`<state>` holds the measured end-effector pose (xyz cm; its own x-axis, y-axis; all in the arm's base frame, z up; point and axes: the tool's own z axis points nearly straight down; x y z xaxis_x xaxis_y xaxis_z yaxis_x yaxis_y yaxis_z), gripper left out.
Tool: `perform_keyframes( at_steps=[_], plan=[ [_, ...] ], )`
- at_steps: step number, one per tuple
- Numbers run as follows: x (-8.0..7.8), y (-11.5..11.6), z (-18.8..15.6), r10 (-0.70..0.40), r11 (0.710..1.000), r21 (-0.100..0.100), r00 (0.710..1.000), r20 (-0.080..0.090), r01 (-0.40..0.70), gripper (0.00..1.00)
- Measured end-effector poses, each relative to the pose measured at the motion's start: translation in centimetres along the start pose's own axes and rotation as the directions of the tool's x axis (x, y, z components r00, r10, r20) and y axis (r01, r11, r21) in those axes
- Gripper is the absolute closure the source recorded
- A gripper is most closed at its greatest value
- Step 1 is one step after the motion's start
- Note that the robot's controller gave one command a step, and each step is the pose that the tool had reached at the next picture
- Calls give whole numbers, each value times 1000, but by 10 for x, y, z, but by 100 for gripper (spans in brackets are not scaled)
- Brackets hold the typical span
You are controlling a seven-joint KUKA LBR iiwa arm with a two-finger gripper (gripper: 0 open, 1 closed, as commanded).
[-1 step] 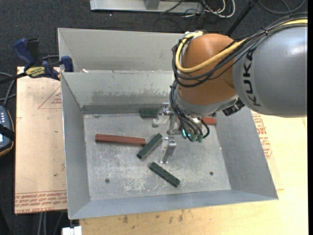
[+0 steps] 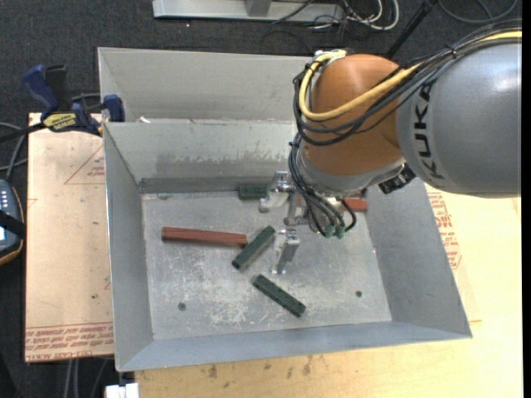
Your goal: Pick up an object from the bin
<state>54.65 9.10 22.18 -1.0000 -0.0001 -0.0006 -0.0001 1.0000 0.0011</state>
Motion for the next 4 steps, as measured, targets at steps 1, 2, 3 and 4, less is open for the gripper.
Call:
perform_keyframes(
  at_steps=[1, 2, 3, 4],
  plan=[
    [-66, 43, 53, -9, 1000, -2, 1000, 11, 9, 0],
    [-62, 112, 63, -15, 1000, -2, 1000, 2, 15, 0],
    [-63, 79, 91, 47, 999, -1, 999, 2, -47, 0],
    [-61, 92, 150, -13, 1000, -1, 1000, 9, 13, 0]
  ],
)
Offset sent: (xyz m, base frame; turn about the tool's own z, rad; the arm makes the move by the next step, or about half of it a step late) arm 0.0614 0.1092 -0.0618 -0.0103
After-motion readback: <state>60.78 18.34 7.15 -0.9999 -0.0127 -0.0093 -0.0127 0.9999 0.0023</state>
